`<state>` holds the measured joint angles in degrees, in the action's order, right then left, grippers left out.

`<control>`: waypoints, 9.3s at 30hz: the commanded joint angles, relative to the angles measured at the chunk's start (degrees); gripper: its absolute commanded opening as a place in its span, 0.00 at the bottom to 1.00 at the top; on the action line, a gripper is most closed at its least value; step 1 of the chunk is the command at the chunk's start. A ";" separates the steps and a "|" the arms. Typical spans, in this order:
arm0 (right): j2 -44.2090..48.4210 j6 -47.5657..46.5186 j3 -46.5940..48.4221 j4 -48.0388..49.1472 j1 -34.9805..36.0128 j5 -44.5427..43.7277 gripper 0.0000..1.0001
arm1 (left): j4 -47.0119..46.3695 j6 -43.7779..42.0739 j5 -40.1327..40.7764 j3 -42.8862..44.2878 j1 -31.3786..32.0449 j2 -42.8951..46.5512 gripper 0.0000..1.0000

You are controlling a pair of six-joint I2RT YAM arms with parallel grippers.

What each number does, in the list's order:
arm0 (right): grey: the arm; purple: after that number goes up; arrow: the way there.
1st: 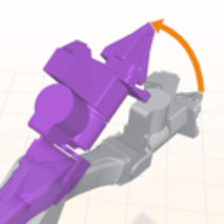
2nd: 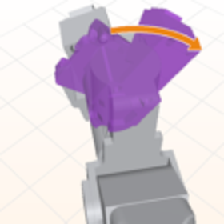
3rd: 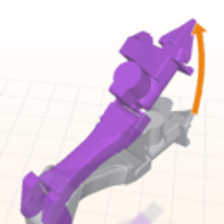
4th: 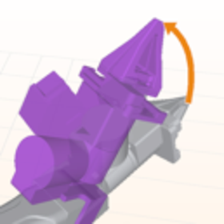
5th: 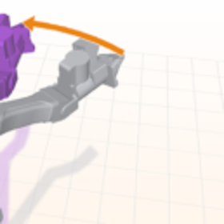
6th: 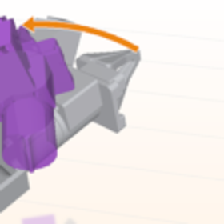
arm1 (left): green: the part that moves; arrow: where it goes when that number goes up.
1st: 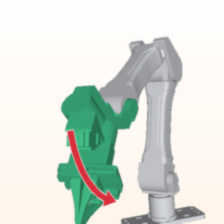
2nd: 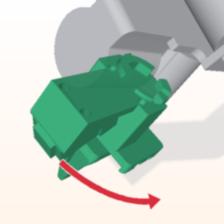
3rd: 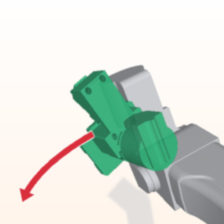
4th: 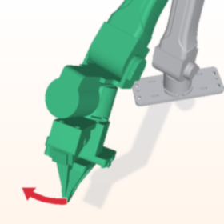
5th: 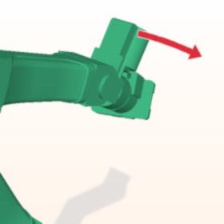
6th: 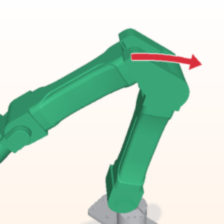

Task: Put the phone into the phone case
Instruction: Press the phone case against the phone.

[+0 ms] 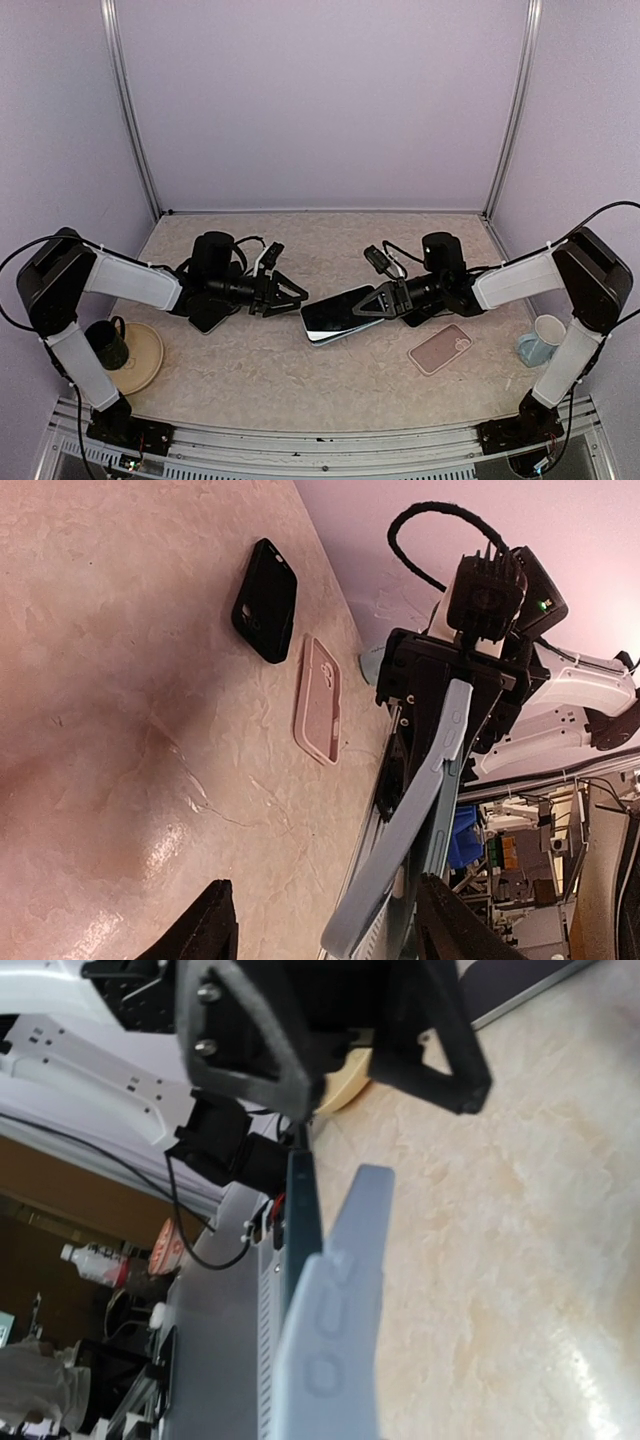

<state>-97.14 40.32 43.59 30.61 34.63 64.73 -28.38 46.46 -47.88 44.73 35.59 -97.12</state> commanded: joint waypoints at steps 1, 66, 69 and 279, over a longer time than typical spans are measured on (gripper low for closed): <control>3.07 -0.77 1.27 3.16 -0.19 4.27 0.04 | 0.42 -1.95 -0.61 1.75 1.26 -0.36 0.60; 0.67 -16.08 7.52 -13.51 -0.36 -0.62 0.11 | -33.08 21.25 -15.10 -4.13 6.09 -7.70 0.16; 0.33 -15.68 7.47 -13.00 -0.36 -1.19 0.10 | -33.50 21.62 -15.10 -3.79 6.49 -8.12 0.08; -4.09 14.28 2.99 18.76 0.70 6.55 0.00 | -10.35 1.82 7.69 -8.17 4.40 10.73 0.00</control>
<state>-100.66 51.11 46.96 43.66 34.39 70.15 -40.58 49.60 -44.03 35.51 40.53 -87.35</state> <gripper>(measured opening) 0.086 0.187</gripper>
